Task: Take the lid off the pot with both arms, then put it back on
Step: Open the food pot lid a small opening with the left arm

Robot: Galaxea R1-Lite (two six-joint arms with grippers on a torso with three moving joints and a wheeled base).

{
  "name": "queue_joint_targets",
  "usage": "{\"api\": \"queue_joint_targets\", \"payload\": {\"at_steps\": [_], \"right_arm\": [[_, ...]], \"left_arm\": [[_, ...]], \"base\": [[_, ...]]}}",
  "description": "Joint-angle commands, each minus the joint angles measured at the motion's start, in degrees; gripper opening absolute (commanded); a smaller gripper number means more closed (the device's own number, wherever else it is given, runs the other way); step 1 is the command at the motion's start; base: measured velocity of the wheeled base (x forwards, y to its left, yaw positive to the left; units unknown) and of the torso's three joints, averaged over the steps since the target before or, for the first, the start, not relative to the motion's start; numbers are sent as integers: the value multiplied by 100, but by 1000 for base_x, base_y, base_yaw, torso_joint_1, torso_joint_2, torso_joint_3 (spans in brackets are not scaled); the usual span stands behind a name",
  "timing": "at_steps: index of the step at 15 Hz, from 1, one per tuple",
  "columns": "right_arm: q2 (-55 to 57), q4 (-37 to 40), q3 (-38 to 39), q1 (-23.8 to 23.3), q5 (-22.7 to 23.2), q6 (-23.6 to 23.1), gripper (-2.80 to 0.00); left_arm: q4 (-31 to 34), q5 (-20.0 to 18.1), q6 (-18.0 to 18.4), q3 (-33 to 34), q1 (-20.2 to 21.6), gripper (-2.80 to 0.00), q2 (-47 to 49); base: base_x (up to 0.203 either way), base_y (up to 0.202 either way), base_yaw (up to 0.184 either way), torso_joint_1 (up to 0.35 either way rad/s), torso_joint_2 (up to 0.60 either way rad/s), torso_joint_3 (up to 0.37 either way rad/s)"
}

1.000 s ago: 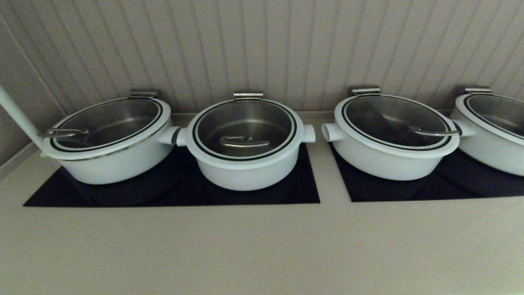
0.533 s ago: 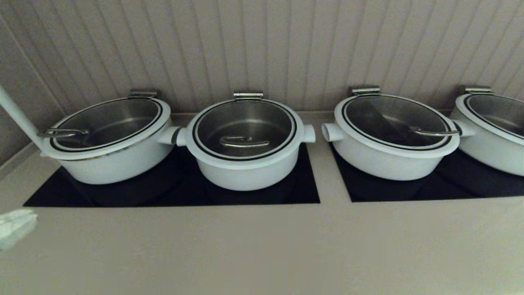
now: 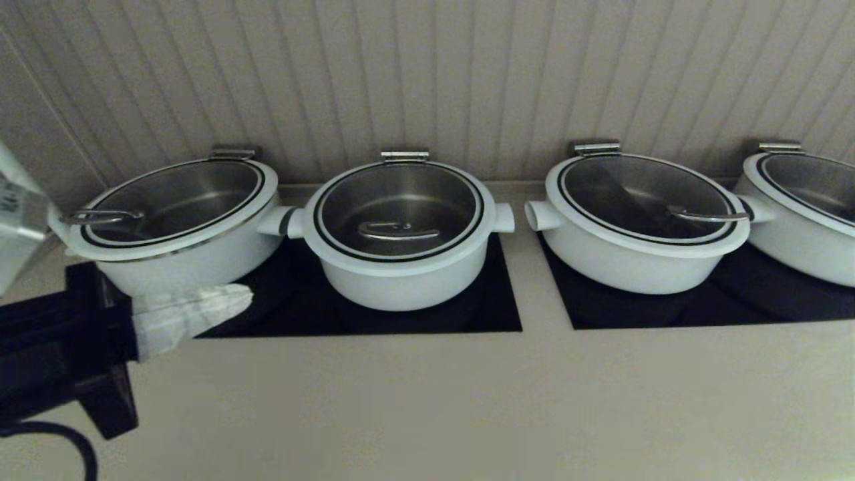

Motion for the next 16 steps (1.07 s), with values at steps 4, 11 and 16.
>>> {"api": "queue_joint_targets", "payload": {"at_steps": [4,11,16], "right_arm": [[0,-7,2,0,-37,5,-280],[0,-7,2,0,-21,-4,-280],[0,-7,2,0,-21,13,-280]], "left_arm": [[-555,-6,17,-10,-353,-280,1377],[-1413,297,13,-9,-425,-280,2237],[-1423,422,13,-35,-425,-280,2308]], "base": [[0,0,0,0,0,0],[0,0,0,0,0,0],[0,0,0,0,0,0]]}}
